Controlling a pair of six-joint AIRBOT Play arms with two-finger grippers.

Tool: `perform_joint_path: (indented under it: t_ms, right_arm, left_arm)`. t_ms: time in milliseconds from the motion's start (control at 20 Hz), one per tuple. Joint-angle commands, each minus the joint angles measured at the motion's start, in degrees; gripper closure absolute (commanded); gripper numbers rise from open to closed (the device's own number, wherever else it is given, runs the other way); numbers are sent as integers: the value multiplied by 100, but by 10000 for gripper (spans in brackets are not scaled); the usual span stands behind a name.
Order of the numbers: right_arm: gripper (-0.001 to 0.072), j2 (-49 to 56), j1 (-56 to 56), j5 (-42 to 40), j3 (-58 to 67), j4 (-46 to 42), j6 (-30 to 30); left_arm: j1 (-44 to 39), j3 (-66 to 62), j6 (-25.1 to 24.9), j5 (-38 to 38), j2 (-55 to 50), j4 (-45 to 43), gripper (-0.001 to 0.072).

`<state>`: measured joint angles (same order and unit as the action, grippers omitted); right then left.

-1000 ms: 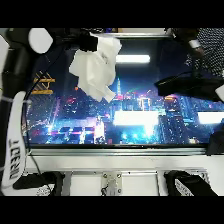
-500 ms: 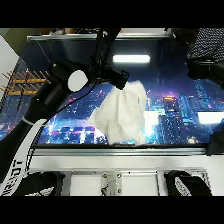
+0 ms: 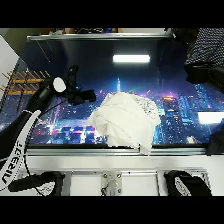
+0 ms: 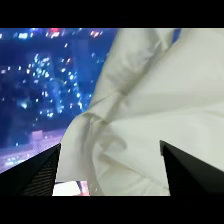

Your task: Fold the clothes and pants, and hang the long-sleeved shirts on hangers.

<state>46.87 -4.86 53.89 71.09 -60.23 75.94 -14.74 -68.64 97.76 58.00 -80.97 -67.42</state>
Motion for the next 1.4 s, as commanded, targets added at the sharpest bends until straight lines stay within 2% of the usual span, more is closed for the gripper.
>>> perform_joint_path:
  t_ms: [0,100,150,350,400,450,500,550,600,650,750,900,1150,1350]
  right_arm:
    - [696,31,2,111,-7,4,-2]
    - [696,61,2,236,-28,7,7]
    - [692,107,0,365,-31,4,92]
    - [690,439,-52,1051,-170,-297,280]
    - [688,549,-181,1222,-319,-273,297]
    - [682,654,-404,1399,-553,-251,297]
    - [581,732,-658,1517,-846,-254,295]
    - [353,820,-970,1600,-1222,-249,299]
    - [146,914,-1279,1609,-1641,-229,299]
    - [86,1027,-1510,1569,-2033,-229,299]
    - [92,1342,-1694,1335,-2752,-149,293]
    - [93,1943,-1434,564,-3418,295,227]
    - [93,2820,-352,-387,-3453,1182,120]
    - [94,2992,374,-960,-3451,1451,122]
  left_arm:
    - [437,990,-1014,-223,-195,1976,30]
    - [337,1180,-1882,-70,-437,3080,30]
    - [258,1211,-2083,-35,-564,3316,30]
    - [-66,1113,-2083,0,-1054,3298,32]
    - [-74,999,-2081,24,-1152,3296,112]
    - [-72,855,-2083,81,-1235,3272,379]
    - [-22,708,-2087,133,-1287,3233,619]
    - [44,595,-2094,162,-1298,3244,701]
    - [133,485,-2096,168,-1294,3241,701]
    - [212,378,-2096,192,-1294,3239,701]
    - [323,197,-2098,203,-1294,3237,701]
    - [354,48,-2107,192,-1296,3239,701]
    - [354,278,-2109,177,-1298,3237,701]
    - [356,348,-2107,188,-1296,3204,701]
